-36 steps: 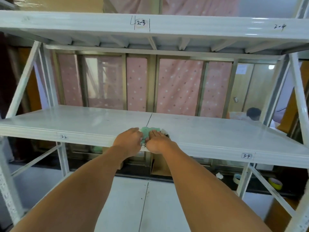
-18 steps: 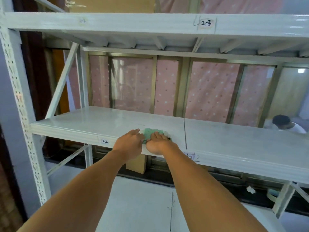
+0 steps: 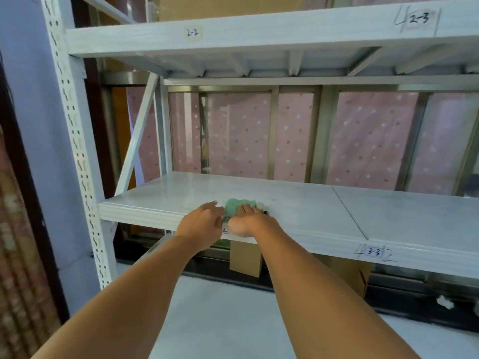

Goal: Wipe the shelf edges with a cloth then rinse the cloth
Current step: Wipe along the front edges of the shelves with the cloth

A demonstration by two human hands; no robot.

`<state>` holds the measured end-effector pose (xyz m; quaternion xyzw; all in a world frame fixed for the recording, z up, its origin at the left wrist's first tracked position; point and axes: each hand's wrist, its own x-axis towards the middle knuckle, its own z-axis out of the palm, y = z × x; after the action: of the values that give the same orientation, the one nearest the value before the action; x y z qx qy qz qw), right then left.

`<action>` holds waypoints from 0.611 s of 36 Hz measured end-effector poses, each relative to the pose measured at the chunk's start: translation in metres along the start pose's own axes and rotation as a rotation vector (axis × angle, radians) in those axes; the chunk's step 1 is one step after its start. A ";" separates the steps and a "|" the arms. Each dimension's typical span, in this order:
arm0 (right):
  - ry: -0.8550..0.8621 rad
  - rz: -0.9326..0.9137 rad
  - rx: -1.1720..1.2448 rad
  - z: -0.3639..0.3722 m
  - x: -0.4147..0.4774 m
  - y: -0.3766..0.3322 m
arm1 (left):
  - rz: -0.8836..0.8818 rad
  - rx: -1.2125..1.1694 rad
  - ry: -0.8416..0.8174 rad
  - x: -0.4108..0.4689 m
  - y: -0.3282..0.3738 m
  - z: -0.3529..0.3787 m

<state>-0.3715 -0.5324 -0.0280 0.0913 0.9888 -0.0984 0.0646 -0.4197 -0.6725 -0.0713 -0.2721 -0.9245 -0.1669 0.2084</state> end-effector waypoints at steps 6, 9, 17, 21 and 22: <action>0.021 -0.008 -0.015 0.009 0.017 -0.049 | -0.029 -0.009 -0.003 0.002 -0.050 -0.013; 0.024 -0.004 -0.015 0.009 0.026 -0.071 | -0.042 -0.006 -0.007 0.006 -0.071 -0.019; 0.005 0.007 -0.014 0.012 0.047 -0.129 | -0.032 -0.007 -0.018 0.011 -0.132 -0.036; -0.006 0.020 -0.011 0.019 0.059 -0.162 | -0.037 0.046 -0.047 0.010 -0.161 -0.046; -0.005 0.017 -0.010 0.020 0.062 -0.171 | -0.042 0.077 -0.054 0.011 -0.169 -0.052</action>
<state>-0.4627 -0.6912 -0.0247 0.0992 0.9883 -0.0930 0.0684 -0.5098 -0.8238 -0.0548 -0.2490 -0.9410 -0.1281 0.1902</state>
